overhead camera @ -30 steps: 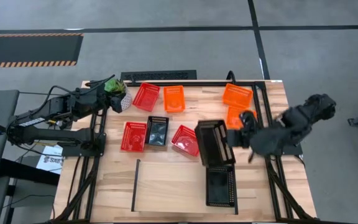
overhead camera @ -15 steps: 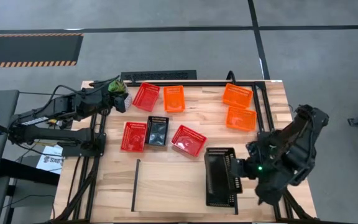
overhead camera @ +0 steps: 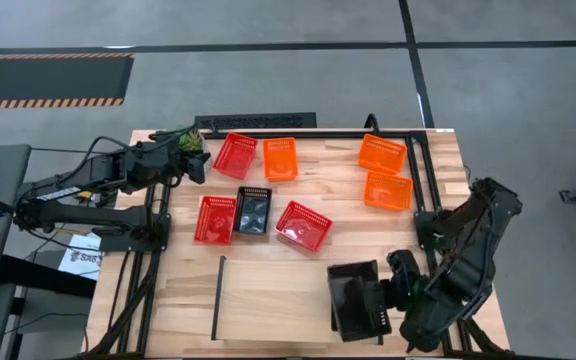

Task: Stack baskets on shelf by color
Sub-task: Stack the right black bin on the top of the black bin on the shelf

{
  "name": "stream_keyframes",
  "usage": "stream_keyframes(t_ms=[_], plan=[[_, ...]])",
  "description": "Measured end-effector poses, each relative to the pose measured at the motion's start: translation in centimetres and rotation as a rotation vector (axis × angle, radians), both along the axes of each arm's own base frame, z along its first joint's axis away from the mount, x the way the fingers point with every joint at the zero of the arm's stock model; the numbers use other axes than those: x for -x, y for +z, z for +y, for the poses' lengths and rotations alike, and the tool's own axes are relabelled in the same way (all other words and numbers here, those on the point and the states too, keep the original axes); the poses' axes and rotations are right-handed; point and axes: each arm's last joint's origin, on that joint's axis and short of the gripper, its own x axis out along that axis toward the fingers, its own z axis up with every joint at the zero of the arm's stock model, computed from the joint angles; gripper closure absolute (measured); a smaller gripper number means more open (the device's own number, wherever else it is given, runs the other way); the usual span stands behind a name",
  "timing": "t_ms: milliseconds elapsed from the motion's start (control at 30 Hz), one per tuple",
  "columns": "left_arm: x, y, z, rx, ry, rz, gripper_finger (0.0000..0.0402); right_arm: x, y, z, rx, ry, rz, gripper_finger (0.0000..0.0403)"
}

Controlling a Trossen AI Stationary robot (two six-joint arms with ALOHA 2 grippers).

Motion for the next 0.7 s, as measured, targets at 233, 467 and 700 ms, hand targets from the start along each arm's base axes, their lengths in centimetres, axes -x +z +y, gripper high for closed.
stream_keyframes(t_ms=[233, 467, 700], plan=[[-0.3, -0.1, 0.1, 0.027, 0.017, -0.012, 0.0275, -0.4, -1.4, 0.4, 0.066, 0.001, 0.086, 0.0382], [-0.3, -0.1, 0.1, 0.030, 0.021, -0.023, 0.0275, -0.7, -2.0, -0.1, 0.087, -0.004, 0.170, 0.0396], [-0.3, -0.1, 0.1, 0.039, 0.027, -0.031, 0.0275, -1.2, -2.0, -0.3, 0.063, -0.019, 0.171, 0.0367]])
